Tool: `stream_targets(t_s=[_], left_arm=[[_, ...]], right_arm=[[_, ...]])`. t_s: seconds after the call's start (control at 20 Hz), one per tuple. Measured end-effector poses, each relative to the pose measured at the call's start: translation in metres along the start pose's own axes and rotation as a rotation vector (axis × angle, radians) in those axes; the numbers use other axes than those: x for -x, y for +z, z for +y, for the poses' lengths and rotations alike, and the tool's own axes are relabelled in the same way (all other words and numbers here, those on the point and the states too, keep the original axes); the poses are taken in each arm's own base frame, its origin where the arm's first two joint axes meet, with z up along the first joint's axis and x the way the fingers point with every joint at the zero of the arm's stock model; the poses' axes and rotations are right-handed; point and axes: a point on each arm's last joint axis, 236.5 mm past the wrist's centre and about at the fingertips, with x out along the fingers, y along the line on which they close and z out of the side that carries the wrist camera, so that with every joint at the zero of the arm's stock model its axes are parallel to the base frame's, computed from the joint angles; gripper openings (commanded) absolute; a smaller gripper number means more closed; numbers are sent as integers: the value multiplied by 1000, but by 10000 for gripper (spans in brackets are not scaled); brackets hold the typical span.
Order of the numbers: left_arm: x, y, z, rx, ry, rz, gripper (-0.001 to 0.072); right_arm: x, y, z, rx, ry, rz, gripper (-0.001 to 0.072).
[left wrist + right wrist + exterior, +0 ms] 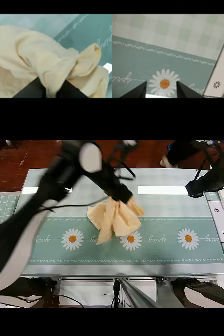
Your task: Fold the shirts.
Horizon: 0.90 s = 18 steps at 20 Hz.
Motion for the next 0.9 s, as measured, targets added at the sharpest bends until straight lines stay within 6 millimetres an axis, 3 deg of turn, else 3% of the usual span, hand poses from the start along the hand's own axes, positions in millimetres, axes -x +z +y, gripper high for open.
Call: stream_targets(t_s=[0.05, 0.1, 0.15, 0.2, 0.25, 0.35, 0.45, 0.55, 0.7, 0.8, 0.9], left_arm=[[-22, -7, -9, -10, -18, 47, 38], [-36, -12, -14, -19, -27, 76, 219], [-45, -16, -14, -23, -29, 97, 528], [-47, -16, -13, -21, -29, 103, 614], [-41, -12, -9, -15, -25, 96, 613], [-14, -1, 21, -17, 45, 64, 613], [35, 7, 75, -2, 189, 10, 613], [89, -2, 135, 61, 321, -28, 614], [144, -57, 214, 258, 430, 9, 613], [152, -98, 241, 392, 391, 53, 613], [140, -137, 252, 525, 287, 97, 613]], right_arm=[[2, -1, 0, 0, 0, -4, 417], [3, -1, 0, 0, -1, -6, 417], [4, -1, -1, 0, -1, -8, 418], [5, -1, -1, 1, -2, -11, 417], [6, 0, -1, 2, -2, -16, 417], [6, 2, -2, 2, -4, -28, 417], [7, 4, -2, 2, -6, -40, 417], [7, 7, -2, 2, -8, -52, 418], [7, 10, -1, 2, -1, -63, 447], [6, 11, 6, 2, 35, -68, 488], [-2, 7, 11, -2, 83, -55, 488]])
